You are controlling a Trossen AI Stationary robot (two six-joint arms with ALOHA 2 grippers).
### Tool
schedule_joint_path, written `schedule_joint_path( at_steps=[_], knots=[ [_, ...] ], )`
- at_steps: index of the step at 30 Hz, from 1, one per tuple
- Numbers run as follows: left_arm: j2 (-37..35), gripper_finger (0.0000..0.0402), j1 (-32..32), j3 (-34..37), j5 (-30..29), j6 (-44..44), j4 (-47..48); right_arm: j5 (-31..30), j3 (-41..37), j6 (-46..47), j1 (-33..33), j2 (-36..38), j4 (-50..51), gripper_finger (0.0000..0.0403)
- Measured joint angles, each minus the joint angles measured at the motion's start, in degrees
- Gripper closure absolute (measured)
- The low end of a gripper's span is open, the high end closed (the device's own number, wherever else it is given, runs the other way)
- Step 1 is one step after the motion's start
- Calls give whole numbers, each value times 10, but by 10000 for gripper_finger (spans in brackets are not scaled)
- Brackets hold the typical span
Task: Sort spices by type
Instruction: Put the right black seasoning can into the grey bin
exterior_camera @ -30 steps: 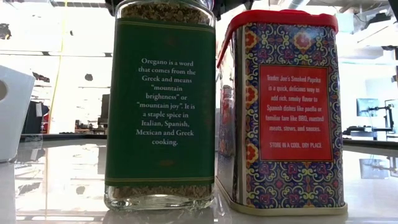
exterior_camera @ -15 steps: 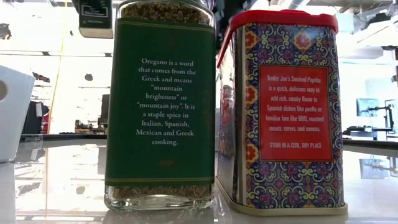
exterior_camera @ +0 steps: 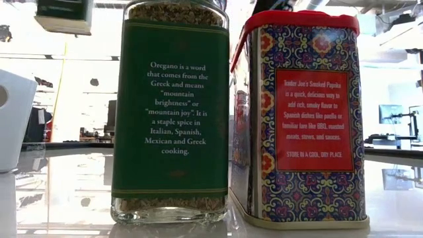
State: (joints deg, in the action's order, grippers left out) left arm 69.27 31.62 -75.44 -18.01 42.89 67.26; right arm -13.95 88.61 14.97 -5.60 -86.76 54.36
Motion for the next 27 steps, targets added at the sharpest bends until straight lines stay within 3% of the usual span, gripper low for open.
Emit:
schedule_joint_path(
  at_steps=[7,15,22,27],
  knots=[
    [66,286,84,0,11,14,-33,-27,-69,27,-42,60,-13,138],
    [141,286,132,0,0,18,-59,-30,-156,67,-65,113,-57,138],
    [174,286,156,7,11,31,-72,-30,-168,66,-64,127,-75,138],
    [164,286,156,70,6,40,-150,-30,-168,62,-64,127,-74,138]
  ],
)
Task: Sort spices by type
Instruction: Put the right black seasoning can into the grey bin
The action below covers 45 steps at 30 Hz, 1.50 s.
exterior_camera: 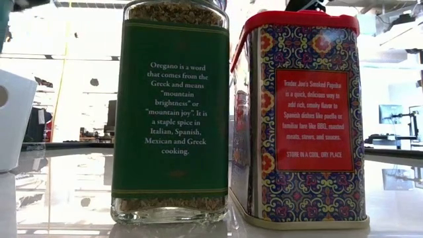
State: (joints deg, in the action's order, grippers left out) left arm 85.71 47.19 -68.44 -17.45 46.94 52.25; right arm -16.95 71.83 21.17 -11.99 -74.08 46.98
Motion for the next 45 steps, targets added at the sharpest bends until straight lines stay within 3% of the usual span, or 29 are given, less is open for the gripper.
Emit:
schedule_joint_path(
  at_steps=[10,25,35,45],
  knots=[
    [-43,286,-3,92,1,17,-60,0,0,4,0,0,0,138],
    [-51,286,-2,176,2,-30,-151,0,0,29,1,0,-20,138],
    [-51,286,-2,182,3,-42,-156,1,1,30,1,0,-48,138],
    [-52,266,-2,182,6,1,-157,1,1,29,1,0,-60,138]
  ],
)
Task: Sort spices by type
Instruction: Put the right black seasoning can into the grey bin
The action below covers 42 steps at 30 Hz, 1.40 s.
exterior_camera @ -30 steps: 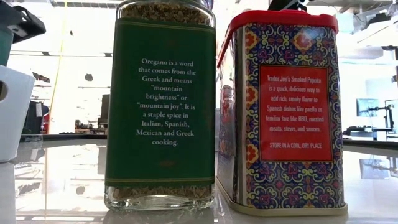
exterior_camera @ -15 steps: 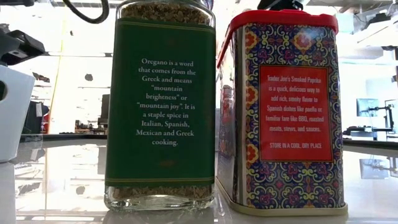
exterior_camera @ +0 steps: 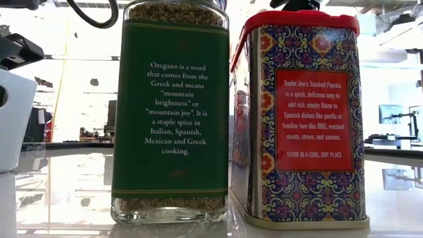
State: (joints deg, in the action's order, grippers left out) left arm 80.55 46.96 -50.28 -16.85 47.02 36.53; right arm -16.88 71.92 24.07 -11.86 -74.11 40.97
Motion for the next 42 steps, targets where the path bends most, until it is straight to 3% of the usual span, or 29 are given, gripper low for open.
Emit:
schedule_joint_path(
  at_steps=[14,23,42],
  knots=[
    [0,260,0,0,3,-5,0,0,0,-2,0,0,1,138],
    [0,259,0,-1,54,-14,-1,0,0,-5,0,0,1,138],
    [0,259,0,-1,16,23,0,1,0,-5,0,0,1,138]
  ],
)
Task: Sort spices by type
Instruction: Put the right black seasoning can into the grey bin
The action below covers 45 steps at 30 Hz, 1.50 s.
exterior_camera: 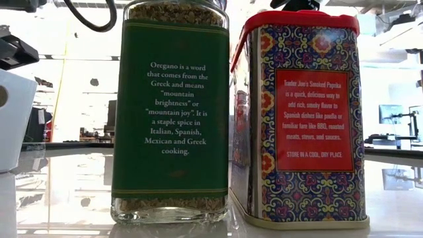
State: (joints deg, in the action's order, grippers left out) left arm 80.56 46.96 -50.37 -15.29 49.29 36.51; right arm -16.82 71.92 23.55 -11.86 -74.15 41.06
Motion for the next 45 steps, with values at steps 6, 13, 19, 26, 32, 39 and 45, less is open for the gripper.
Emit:
schedule_joint_path(
  at_steps=[6,13,19,26,32,39,45],
  knots=[
    [0,259,0,0,0,0,1,4,0,0,0,0,0,138],
    [0,259,0,0,0,0,0,4,0,0,0,0,0,138],
    [0,259,0,0,0,-1,0,4,0,0,0,0,0,138],
    [0,259,0,0,-1,-2,1,4,0,0,0,0,0,138],
    [0,251,0,0,-1,-2,0,4,0,0,0,0,0,138],
    [0,219,0,0,-1,-2,0,4,0,0,0,0,0,138],
    [0,209,0,0,0,0,0,4,0,0,0,0,0,138]
  ],
)
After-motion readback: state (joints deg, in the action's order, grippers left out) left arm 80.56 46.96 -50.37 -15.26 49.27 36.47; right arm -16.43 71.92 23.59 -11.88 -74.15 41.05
